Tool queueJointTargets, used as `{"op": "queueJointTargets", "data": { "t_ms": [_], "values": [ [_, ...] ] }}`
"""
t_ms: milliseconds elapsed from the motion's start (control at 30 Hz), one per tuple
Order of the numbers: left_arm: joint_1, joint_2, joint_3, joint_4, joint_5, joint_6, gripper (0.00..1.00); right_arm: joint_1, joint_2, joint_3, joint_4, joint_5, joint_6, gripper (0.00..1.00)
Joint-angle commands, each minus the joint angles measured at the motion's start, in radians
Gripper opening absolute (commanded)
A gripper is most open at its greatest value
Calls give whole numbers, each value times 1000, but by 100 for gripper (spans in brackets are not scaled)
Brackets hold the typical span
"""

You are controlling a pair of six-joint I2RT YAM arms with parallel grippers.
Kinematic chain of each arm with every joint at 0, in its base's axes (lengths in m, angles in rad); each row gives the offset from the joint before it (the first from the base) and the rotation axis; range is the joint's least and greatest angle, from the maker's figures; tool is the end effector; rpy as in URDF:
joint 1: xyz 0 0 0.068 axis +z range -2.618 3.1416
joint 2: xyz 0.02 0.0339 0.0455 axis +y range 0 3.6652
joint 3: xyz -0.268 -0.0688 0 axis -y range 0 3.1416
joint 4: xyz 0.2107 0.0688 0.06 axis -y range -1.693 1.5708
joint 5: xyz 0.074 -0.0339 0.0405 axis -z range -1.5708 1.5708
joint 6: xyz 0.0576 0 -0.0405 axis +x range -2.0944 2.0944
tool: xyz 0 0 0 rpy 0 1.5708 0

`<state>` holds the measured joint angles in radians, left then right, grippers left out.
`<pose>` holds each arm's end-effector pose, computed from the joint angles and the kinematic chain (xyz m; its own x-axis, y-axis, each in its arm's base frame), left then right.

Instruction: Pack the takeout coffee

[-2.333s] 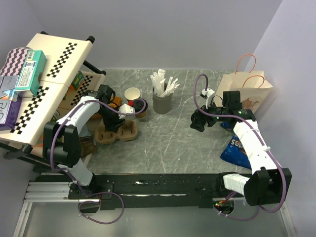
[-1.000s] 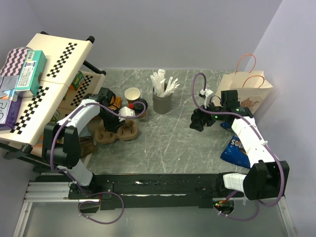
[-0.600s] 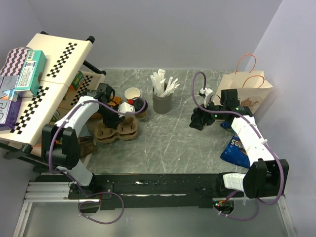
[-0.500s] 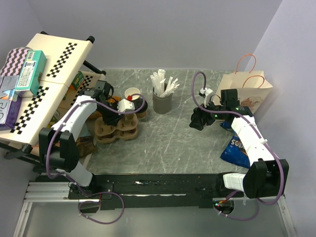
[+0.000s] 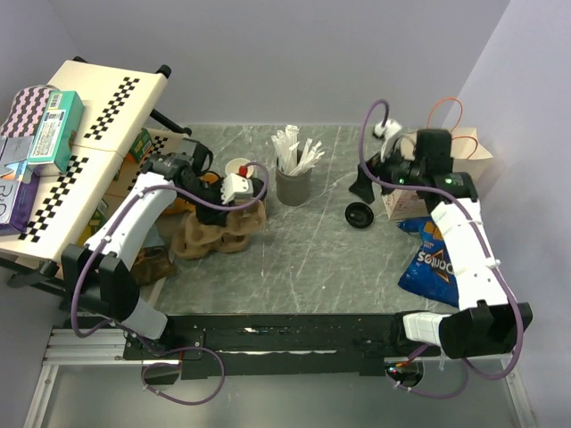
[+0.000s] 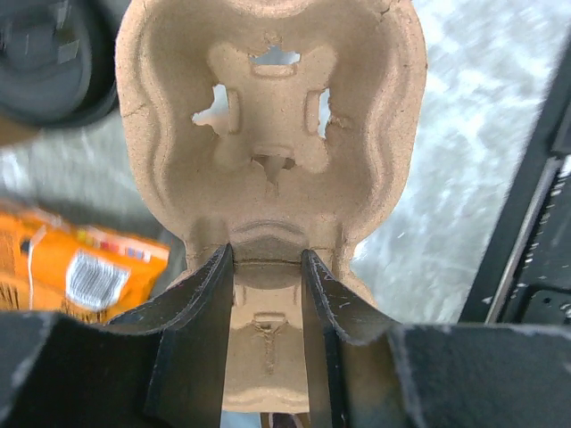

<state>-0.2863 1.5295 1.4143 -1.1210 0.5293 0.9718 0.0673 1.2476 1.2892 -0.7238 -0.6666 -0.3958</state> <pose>0.2467 -0.1030 0.2998 -0.1782 0.7956 -0.5790 0.9755 0.2201 0.0023 0.2326 0.0514 0.3611 -0.3754 -0.3290 -0.8665 -0.7331 0.6774 0.0605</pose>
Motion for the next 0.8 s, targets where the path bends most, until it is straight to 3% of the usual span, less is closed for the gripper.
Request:
{"op": "queueJointTargets", "data": {
  "t_ms": [0, 167, 300, 600, 767],
  "values": [
    [-85, -68, 41, -48, 87, -38, 1, -6, -36, 204, 66, 221, 90, 97],
    [-207, -114, 20, -16, 93, -108, 1, -63, -11, 349, 136, 506, 175, 89],
    [-244, -137, -3, 38, 107, -148, 1, -156, 24, 418, 120, 591, 156, 88],
    [-257, -204, -54, 112, 130, -208, 1, -242, 58, 421, -29, 561, -27, 86],
    [-260, -213, -75, 121, 133, -214, 1, -248, 76, 397, -45, 604, -103, 78]
  ]
}}
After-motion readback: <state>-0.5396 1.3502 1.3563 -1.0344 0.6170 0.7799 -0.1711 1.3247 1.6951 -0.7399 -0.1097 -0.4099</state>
